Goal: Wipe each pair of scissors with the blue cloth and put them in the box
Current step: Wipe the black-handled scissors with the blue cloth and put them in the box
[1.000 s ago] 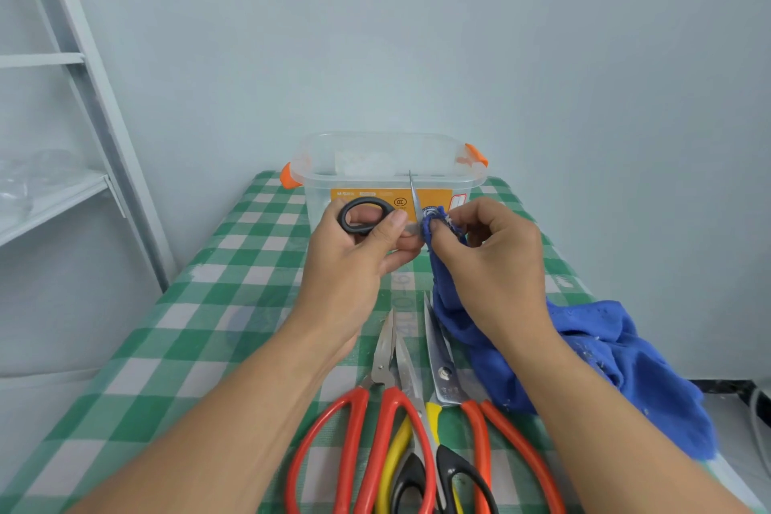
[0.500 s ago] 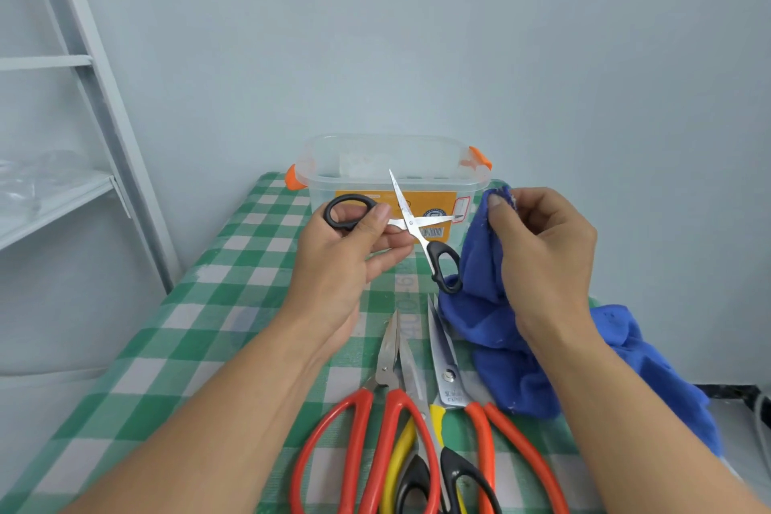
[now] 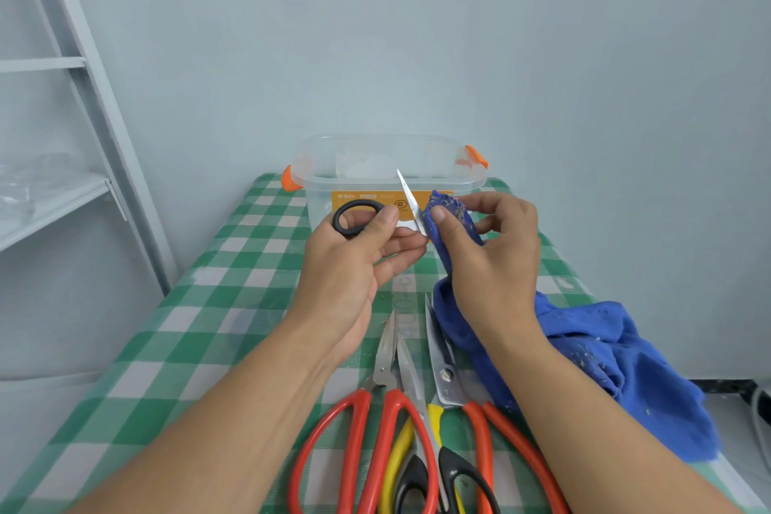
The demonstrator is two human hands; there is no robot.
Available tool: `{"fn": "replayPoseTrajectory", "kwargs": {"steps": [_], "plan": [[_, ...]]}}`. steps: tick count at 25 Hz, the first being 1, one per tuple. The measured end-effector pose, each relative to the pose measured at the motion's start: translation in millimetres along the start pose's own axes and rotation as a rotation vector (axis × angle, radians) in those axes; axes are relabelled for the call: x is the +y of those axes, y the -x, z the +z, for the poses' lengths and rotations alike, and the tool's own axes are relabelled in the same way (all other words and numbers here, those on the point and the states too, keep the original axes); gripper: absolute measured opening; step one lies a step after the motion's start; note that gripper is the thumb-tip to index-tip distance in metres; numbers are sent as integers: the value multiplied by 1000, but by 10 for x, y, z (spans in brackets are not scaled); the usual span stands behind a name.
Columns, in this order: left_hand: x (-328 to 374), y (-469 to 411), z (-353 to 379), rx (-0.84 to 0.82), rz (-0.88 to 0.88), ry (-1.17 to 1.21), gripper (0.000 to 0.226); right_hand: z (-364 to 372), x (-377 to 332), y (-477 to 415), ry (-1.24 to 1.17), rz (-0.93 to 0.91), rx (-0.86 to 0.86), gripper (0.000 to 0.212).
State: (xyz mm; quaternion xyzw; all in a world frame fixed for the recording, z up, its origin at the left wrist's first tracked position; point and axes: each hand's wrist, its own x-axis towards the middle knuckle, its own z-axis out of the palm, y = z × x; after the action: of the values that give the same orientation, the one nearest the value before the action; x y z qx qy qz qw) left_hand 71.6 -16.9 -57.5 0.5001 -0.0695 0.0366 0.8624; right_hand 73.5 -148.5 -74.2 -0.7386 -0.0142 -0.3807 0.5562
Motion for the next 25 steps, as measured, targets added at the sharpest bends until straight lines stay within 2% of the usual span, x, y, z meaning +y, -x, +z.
{"fn": "replayPoseTrajectory", "kwargs": {"steps": [7,10,13,17,22,25], "plan": [[7,-20,-27,19,5,15,14,-150,95,-209,-258,299,154,10],[28,-43,-41,30,19,19,17,-249,153,-262,-362,350,157,11],[46,-62,-100,47,58,-37,18,-271,112,-272,-400,306,145,11],[44,-71,-130,95,77,-113,7,-285,4,-217,-421,215,63,10],[-3,-111,-136,186,67,-132,12,-259,-96,-125,-328,90,-156,9],[-41,-106,-129,220,156,-271,16,-216,-119,-78,-297,75,-271,13]]}}
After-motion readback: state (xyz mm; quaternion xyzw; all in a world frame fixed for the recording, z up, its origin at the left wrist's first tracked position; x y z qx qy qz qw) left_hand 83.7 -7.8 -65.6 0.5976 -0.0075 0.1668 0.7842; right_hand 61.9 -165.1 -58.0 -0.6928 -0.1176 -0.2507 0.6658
